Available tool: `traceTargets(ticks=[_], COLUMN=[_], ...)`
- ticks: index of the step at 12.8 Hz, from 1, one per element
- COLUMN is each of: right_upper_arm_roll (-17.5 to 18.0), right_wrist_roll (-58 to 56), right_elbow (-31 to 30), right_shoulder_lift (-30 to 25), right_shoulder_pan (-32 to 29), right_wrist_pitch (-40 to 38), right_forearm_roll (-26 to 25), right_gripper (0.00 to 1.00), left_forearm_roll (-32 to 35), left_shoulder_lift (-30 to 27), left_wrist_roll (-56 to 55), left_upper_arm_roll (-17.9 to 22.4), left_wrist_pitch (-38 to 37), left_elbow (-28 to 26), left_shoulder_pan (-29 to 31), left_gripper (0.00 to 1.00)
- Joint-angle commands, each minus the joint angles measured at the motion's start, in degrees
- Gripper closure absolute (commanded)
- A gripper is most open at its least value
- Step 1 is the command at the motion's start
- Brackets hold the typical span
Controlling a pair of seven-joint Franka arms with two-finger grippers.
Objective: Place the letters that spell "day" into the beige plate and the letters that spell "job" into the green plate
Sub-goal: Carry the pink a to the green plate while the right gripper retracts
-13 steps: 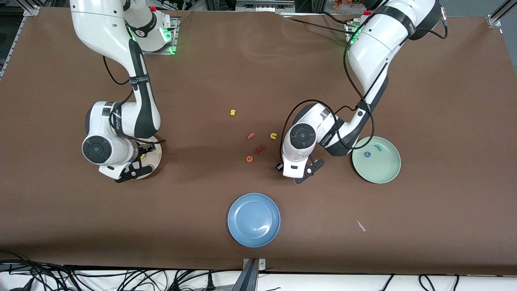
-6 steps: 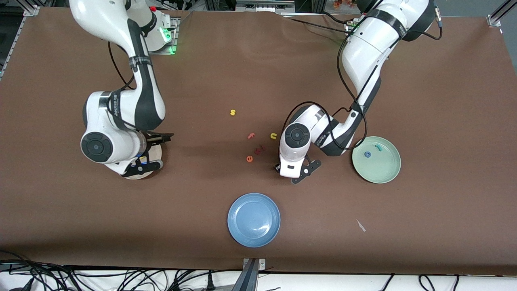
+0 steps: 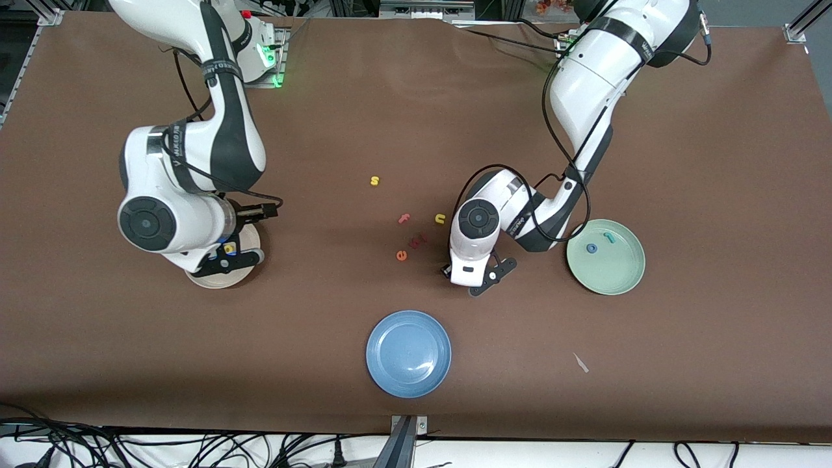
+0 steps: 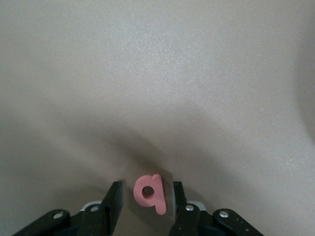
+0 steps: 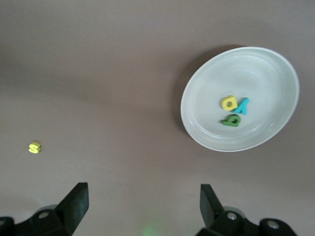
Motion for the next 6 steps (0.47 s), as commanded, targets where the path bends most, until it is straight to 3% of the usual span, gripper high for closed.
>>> traceTargets(ticks=[1, 3, 4, 6], right_upper_arm_roll=[-1.53, -2.59, -2.06, 5.36], right_wrist_roll=[0.15, -0.2, -0.2, -0.46], right_elbow=[0.56, 0.56, 0.65, 0.57], right_shoulder_lift=[-0.99, -2.22, -3.18, -5.38], right_shoulder_pan=[0.49, 0.49, -0.73, -7.12], right_wrist_pitch=[-0.98, -0.72, -0.89, -0.28], right_forearm_roll=[-2.75, -2.32, -2.05, -2.75], right_gripper=[0.0, 0.0, 0.0, 0.0], left_forearm_roll=[1.35, 1.26, 1.26, 1.17], left_shoulder_lift=[1.27, 1.36, 1.44, 1.45], left_wrist_roll=[-0.08, -0.25, -0.25, -0.25], left_upper_arm_roll=[0.54, 0.54, 0.54, 0.54], left_wrist_pitch=[-0.09, -0.09, -0.09, -0.09], left_elbow=[1.81, 1.81, 1.81, 1.81], left_shoulder_pan=[-0.62, -0.62, -0.62, -0.62], left_gripper=[0.59, 0.87, 0.88, 0.92])
